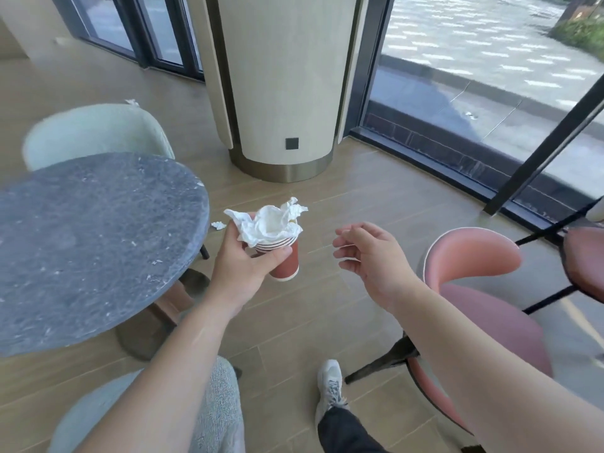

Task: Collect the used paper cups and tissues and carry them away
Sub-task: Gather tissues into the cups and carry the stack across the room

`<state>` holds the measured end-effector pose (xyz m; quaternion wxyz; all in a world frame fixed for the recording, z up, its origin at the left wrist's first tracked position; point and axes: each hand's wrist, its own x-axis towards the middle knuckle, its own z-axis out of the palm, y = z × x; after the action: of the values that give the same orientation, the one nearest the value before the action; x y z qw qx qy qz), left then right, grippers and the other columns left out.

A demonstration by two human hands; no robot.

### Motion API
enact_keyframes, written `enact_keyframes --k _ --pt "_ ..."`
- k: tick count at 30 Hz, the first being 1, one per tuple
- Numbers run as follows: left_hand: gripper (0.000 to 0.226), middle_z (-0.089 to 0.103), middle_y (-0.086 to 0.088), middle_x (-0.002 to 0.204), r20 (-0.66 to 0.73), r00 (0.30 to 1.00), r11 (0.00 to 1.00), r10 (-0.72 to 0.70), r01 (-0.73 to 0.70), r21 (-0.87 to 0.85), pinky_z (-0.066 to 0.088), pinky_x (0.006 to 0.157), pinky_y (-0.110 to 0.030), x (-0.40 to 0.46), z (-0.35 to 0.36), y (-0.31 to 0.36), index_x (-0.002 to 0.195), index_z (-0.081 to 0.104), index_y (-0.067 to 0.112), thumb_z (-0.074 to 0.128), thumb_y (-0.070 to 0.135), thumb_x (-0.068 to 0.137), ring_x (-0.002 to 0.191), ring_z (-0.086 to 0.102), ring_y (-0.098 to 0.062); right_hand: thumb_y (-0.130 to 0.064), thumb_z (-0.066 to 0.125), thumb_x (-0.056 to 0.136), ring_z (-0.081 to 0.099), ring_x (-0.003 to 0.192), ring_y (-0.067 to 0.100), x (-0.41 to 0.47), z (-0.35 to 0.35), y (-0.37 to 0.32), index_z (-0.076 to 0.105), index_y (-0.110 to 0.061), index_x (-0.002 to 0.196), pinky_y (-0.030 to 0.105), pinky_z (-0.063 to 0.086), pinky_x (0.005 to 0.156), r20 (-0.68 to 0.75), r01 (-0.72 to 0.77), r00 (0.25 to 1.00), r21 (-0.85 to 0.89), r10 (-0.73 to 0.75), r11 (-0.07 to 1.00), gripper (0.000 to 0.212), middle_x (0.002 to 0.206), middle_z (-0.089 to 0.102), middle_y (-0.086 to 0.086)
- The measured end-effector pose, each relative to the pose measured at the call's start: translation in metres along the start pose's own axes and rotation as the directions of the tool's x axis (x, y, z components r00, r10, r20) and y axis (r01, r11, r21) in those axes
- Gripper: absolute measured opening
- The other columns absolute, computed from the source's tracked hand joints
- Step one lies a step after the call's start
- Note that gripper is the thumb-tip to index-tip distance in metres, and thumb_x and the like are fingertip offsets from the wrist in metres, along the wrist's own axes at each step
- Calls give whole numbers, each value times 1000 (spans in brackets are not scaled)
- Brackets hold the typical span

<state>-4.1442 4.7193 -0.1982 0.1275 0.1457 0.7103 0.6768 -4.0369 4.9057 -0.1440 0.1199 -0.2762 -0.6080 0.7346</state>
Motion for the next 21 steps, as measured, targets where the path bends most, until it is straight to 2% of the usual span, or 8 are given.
enact_keyframes --k 3,7,10,14,17,21 --pt "63 71 26 118 -71 997 999 4 -1 39 51 81 -7 33 -4 -4 109 59 58 91 38 59 108 68 6 -10 54 87 59 66 16 52 14 -3 68 -16 85 26 47 61 69 -24 997 22 23 999 15 73 65 -1" --pt "68 72 26 115 -164 986 999 -8 15 42 52 79 -7 84 5 1 120 56 40 90 24 63 105 68 7 -10 52 88 59 65 14 120 23 -21 67 -19 79 26 47 62 167 -28 986 38 21 999 20 72 66 -3" --pt "78 73 16 122 -187 981 998 -49 55 29 53 90 -18 125 23 16 129 57 30 89 31 58 115 67 -2 -13 54 89 60 69 15 167 11 -42 68 -23 77 27 48 65 211 -9 978 46 -1 999 20 76 66 -2" --pt "76 72 20 122 -213 977 997 -12 27 65 54 89 -19 174 46 38 127 58 35 89 38 58 114 67 0 -14 54 89 59 71 16 226 -8 -62 68 -21 80 28 48 66 224 -25 975 67 9 997 18 79 67 0" --pt "80 71 8 130 -189 982 999 -1 9 43 51 106 -46 203 59 49 135 55 24 89 30 63 123 65 -14 -14 53 88 58 70 16 253 -12 -72 68 -19 82 26 48 64 227 -46 974 99 22 994 17 79 66 0" --pt "79 71 11 128 -204 979 996 25 -8 86 50 109 -44 239 65 60 132 57 29 89 35 60 120 66 -8 -26 57 75 59 68 13 278 -12 -79 69 -20 81 23 49 61 256 -57 966 109 28 992 14 76 67 -3"
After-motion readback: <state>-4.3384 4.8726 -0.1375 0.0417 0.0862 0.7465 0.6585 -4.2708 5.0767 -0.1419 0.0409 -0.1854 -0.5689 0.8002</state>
